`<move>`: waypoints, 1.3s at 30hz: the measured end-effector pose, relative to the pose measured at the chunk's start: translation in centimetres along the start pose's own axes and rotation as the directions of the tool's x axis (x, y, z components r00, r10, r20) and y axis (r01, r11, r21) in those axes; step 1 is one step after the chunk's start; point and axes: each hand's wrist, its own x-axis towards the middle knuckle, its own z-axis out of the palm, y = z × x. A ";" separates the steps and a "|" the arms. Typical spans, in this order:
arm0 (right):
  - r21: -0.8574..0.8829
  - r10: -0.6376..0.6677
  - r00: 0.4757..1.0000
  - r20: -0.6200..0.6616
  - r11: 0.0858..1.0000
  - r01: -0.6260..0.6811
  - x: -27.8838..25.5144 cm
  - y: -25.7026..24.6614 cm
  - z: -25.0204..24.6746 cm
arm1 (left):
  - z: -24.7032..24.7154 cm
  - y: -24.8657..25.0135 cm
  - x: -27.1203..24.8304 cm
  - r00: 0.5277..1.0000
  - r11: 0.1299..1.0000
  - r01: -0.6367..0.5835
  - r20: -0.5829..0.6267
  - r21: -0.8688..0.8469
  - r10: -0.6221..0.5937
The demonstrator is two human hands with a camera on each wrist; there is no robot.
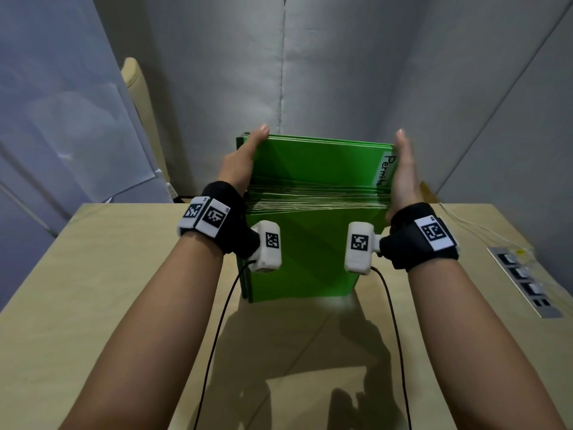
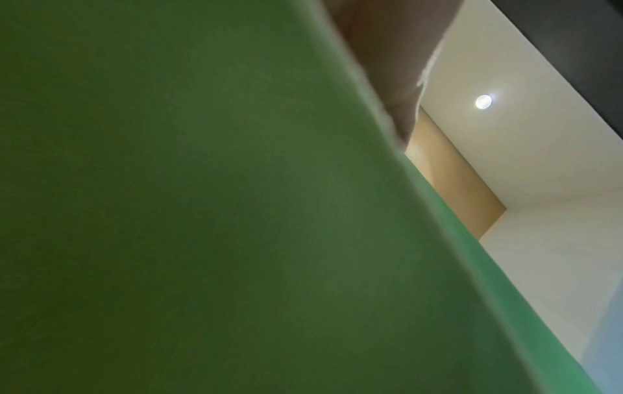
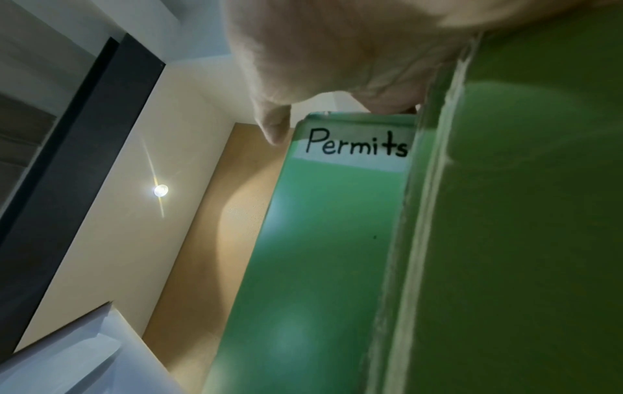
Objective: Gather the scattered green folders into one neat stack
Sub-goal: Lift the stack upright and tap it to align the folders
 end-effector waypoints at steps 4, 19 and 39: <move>0.004 0.038 0.998 -0.042 0.999 -0.038 0.0 -0.2 0.2 | -0.4 -0.8 1.8 0.997 0.995 0.060 0.051 -0.084 -0.056; -0.031 0.028 0.995 -0.098 0.999 -0.031 1.7 0.9 0.4 | -3.6 -5.7 -0.6 0.962 0.982 -0.007 0.268 -0.189 0.059; 0.211 -0.063 0.983 0.172 0.977 0.026 0.5 8.4 -2.0 | -1.3 -8.3 0.3 0.997 0.949 -0.074 0.004 -0.305 0.078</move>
